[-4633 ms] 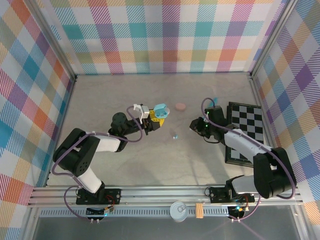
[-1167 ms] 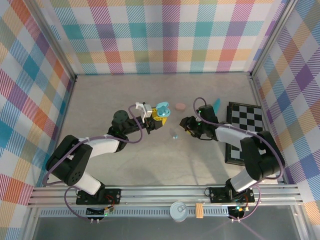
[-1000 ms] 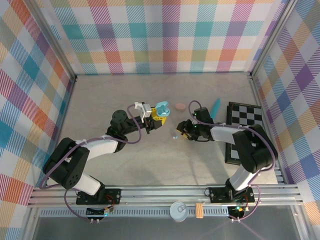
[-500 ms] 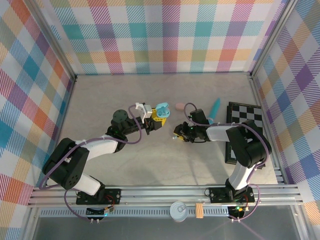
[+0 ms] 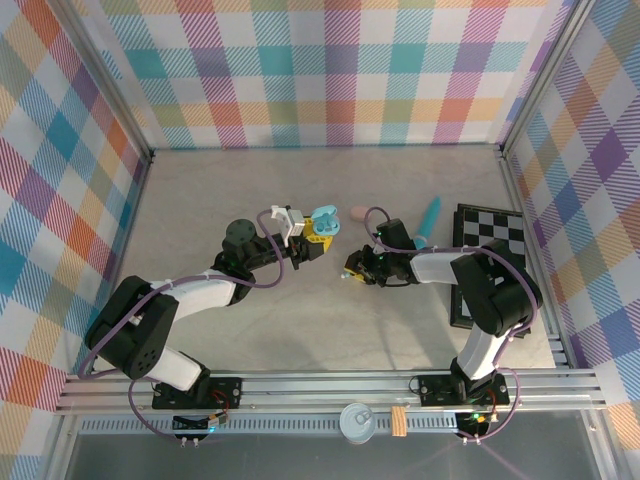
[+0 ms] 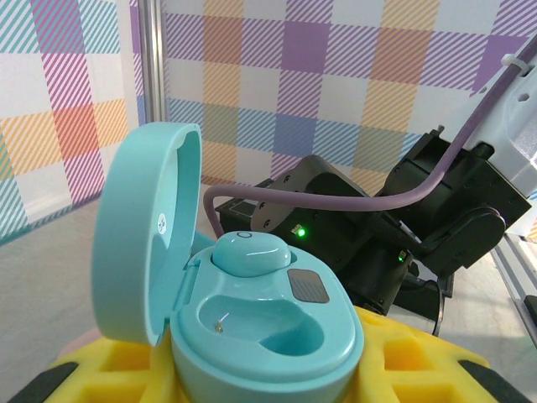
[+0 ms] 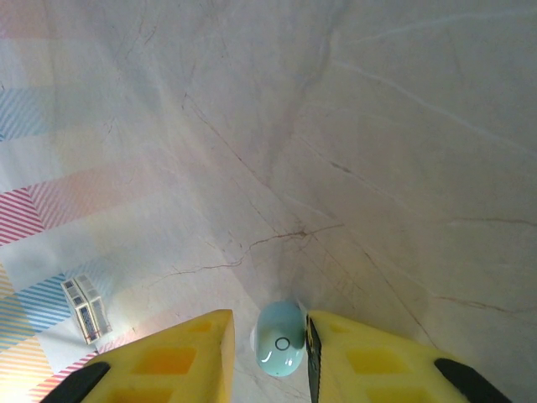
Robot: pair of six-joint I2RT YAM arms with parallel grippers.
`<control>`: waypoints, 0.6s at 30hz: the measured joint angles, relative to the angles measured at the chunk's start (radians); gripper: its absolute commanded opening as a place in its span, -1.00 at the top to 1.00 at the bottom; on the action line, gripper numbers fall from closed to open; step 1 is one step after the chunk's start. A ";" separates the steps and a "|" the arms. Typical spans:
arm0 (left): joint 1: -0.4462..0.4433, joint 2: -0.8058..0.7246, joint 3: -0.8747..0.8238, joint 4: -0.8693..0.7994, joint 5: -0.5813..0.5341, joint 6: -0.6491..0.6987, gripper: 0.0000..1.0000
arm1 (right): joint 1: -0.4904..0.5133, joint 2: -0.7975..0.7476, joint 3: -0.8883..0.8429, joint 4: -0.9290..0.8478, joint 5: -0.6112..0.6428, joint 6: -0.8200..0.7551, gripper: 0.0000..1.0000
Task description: Insert the wireless bluetooth earbuds into the charging case
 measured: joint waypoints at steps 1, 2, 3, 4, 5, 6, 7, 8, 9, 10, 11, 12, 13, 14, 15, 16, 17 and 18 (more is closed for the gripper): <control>0.000 0.000 0.000 0.000 0.000 0.000 0.32 | 0.000 0.000 0.001 0.000 0.000 0.000 0.41; 0.000 0.000 0.000 0.000 0.000 0.000 0.32 | 0.002 0.000 0.003 0.001 -0.001 0.000 0.41; 0.000 0.000 0.000 0.000 0.000 0.000 0.32 | 0.003 0.000 0.005 0.001 0.000 0.000 0.41; 0.000 0.000 0.000 0.000 0.000 0.000 0.32 | 0.006 0.000 0.008 0.000 -0.001 0.000 0.41; 0.000 0.000 0.000 0.000 0.000 0.000 0.32 | 0.009 0.000 0.010 0.001 -0.002 0.000 0.41; 0.000 0.000 0.000 0.000 0.000 0.000 0.32 | 0.011 0.000 0.011 0.001 -0.004 0.000 0.41; 0.000 0.000 0.000 0.000 0.000 0.000 0.32 | 0.013 0.000 0.012 0.000 -0.005 0.000 0.41; 0.000 0.000 0.000 0.000 0.000 0.000 0.32 | 0.013 0.000 0.012 0.000 -0.005 0.000 0.40; 0.000 0.000 0.000 0.000 0.000 0.000 0.32 | 0.016 0.000 0.012 0.000 -0.005 0.000 0.40; 0.000 0.000 0.000 0.000 0.000 0.000 0.32 | 0.018 0.000 0.012 0.000 -0.005 0.000 0.40; 0.000 0.000 0.000 0.000 0.000 0.000 0.32 | 0.018 0.000 0.013 -0.003 -0.005 0.000 0.40; 0.000 0.000 0.000 0.000 0.000 0.000 0.32 | 0.018 0.000 0.014 -0.008 -0.005 0.000 0.40; 0.000 0.000 0.000 0.000 0.000 0.000 0.32 | 0.018 0.000 0.015 -0.014 -0.005 0.000 0.40; 0.000 0.000 0.000 0.000 0.000 0.000 0.32 | 0.018 0.002 0.018 -0.019 -0.005 0.000 0.40; 0.000 0.000 0.000 0.000 0.000 0.000 0.32 | 0.019 0.002 0.021 -0.026 -0.005 0.000 0.40; 0.000 0.000 0.000 0.000 0.000 0.000 0.32 | 0.019 0.004 0.026 -0.034 -0.004 -0.001 0.40; 0.000 0.000 0.000 0.000 0.000 0.000 0.32 | 0.019 0.006 0.031 -0.043 -0.004 -0.001 0.40; 0.000 0.000 0.000 0.000 0.000 0.000 0.32 | 0.019 0.008 0.038 -0.052 -0.004 -0.003 0.40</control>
